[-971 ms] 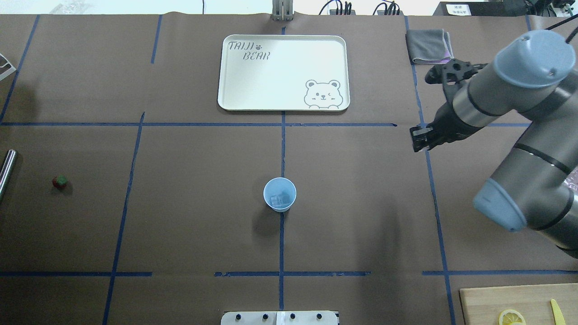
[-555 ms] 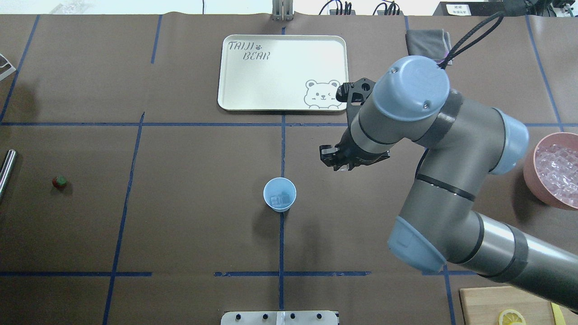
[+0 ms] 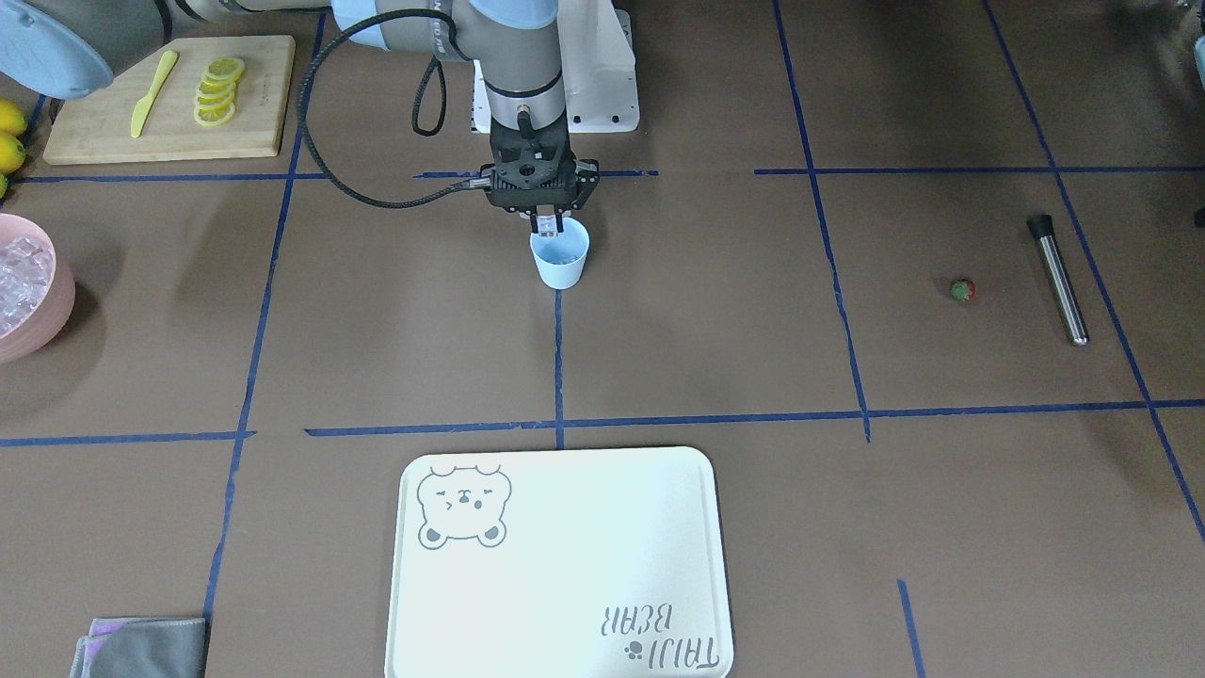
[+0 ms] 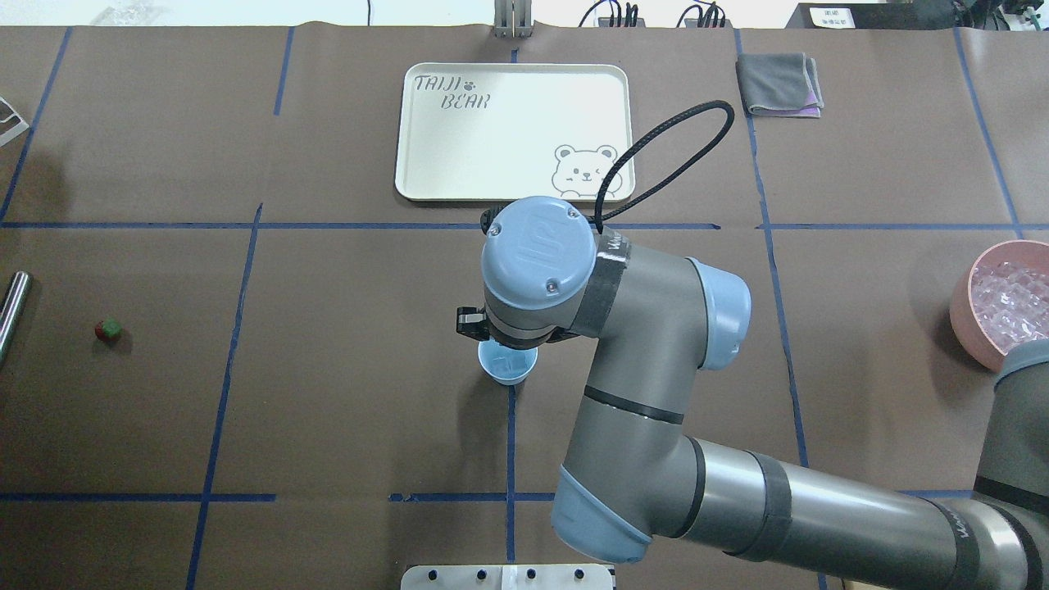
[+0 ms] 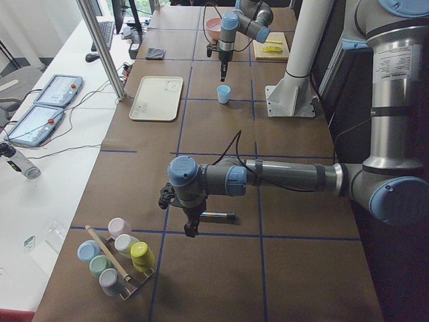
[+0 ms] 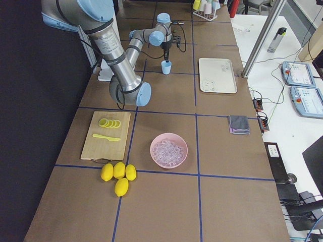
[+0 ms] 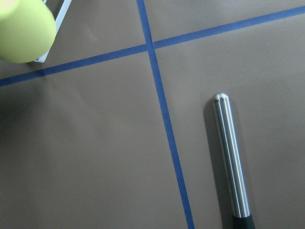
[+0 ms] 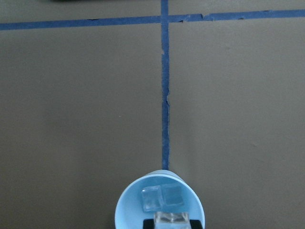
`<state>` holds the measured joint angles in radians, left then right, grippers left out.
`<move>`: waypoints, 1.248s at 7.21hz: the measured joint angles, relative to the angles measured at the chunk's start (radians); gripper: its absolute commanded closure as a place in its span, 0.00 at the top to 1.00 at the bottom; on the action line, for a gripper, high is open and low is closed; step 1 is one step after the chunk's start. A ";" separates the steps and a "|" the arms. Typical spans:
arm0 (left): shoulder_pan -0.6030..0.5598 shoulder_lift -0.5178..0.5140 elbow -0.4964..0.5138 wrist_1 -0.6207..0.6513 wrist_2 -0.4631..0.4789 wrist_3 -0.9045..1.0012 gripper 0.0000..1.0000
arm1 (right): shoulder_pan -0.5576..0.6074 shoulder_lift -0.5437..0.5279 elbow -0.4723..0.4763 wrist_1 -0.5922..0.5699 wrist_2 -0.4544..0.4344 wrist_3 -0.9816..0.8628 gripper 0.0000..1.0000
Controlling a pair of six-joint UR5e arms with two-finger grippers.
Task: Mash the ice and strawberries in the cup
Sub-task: 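Open the right gripper to drop the ice into the cup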
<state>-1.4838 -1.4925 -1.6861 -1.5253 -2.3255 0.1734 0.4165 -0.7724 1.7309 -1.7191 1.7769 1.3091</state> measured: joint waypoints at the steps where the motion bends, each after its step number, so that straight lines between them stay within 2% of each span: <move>1: 0.000 0.000 -0.001 0.000 0.000 0.000 1.00 | -0.010 0.010 -0.020 0.001 -0.008 0.005 0.26; 2: 0.000 0.000 -0.001 0.000 0.000 0.000 1.00 | -0.017 0.013 -0.030 0.001 -0.011 0.006 0.75; 3: 0.000 0.000 -0.001 0.000 0.000 0.000 1.00 | -0.022 0.012 -0.035 0.001 -0.013 0.007 0.98; 9: 0.001 -0.004 -0.002 0.001 0.004 -0.004 1.00 | -0.024 0.011 -0.037 0.000 -0.025 -0.002 0.99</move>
<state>-1.4833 -1.4970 -1.6884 -1.5248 -2.3217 0.1694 0.3930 -0.7610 1.6937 -1.7194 1.7523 1.3075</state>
